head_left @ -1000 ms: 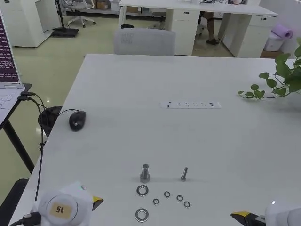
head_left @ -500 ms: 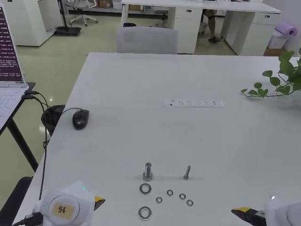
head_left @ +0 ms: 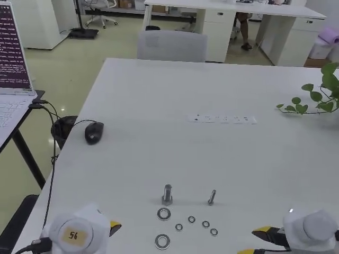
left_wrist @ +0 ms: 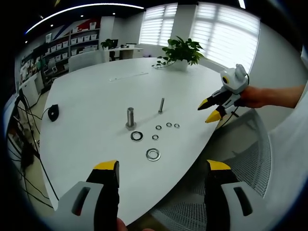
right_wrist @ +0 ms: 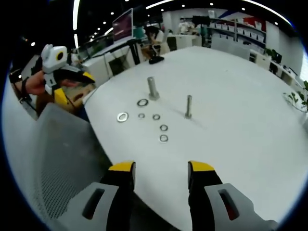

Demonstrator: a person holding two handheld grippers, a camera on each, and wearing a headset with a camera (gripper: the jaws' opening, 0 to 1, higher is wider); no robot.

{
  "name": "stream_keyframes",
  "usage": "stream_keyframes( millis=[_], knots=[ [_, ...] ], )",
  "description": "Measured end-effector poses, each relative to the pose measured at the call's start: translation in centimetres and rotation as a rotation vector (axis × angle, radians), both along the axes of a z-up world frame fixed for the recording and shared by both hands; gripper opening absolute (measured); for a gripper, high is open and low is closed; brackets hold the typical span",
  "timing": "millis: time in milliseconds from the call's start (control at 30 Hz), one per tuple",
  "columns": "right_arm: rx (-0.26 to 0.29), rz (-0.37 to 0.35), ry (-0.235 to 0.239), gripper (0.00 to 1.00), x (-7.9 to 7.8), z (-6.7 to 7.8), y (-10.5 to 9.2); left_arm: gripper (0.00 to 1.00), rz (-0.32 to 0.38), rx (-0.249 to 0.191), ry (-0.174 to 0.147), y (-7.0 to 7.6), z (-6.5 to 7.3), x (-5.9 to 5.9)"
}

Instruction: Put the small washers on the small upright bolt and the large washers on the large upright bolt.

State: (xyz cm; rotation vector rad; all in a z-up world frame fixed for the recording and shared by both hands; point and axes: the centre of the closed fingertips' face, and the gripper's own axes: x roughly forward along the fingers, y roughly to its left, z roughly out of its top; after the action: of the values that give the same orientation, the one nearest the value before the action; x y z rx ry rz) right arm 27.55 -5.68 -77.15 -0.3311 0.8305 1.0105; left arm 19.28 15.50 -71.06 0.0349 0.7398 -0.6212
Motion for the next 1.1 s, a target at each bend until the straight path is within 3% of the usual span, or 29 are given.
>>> stream_keyframes(
  millis=[333,567,767,967,1067,1100],
  knots=[
    [-0.070,0.134,-0.007,0.34,2.3,-1.0,3.3,0.72,0.042,-0.012,-0.008,0.9,0.4,-0.2],
    [-0.124,0.262,-0.011,0.28,2.6,-2.0,5.1,0.71,0.045,-0.011,-0.008,1.3,0.4,-0.3],
    [-0.251,0.415,-0.035,0.24,2.5,-4.0,5.1,0.71,0.046,-0.015,-0.004,1.2,0.1,-0.3],
    [-0.277,0.476,-0.032,0.22,2.7,-5.0,5.6,0.71,0.040,-0.014,0.001,1.0,0.0,-0.5],
    [-0.317,0.524,-0.029,0.21,2.7,-5.5,5.5,0.71,0.044,-0.014,0.005,1.0,-0.1,-0.5],
    [-0.291,0.521,-0.043,0.20,2.7,-5.2,5.9,0.70,0.046,-0.015,0.006,1.0,-0.1,-0.5]
  ],
)
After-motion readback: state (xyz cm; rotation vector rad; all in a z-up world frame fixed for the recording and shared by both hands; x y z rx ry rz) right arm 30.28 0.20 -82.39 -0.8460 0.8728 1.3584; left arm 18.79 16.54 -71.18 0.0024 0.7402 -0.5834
